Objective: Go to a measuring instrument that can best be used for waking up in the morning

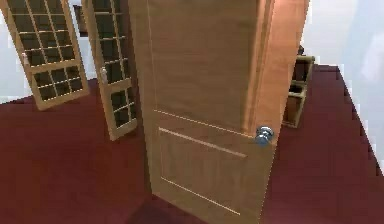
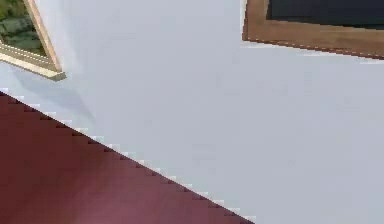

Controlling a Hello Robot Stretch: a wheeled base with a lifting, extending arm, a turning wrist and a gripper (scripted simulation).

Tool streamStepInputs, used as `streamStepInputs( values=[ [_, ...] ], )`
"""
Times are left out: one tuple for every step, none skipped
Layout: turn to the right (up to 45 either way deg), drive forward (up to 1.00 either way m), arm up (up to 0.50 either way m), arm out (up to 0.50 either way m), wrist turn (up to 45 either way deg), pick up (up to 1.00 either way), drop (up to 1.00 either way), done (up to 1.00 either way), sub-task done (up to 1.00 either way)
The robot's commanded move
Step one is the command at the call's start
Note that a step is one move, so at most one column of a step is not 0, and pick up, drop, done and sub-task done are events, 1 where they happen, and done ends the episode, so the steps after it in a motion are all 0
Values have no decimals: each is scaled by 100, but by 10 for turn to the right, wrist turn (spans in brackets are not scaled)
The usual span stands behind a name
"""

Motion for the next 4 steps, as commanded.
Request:
streamStepInputs(
  values=[
    [450,0,0,0,0,0,0,0,0],
    [0,80,0,0,0,0,0,0,0],
    [-60,0,0,0,0,0,0,0,0],
    [0,100,0,0,0,0,0,0,0]
  ],
)
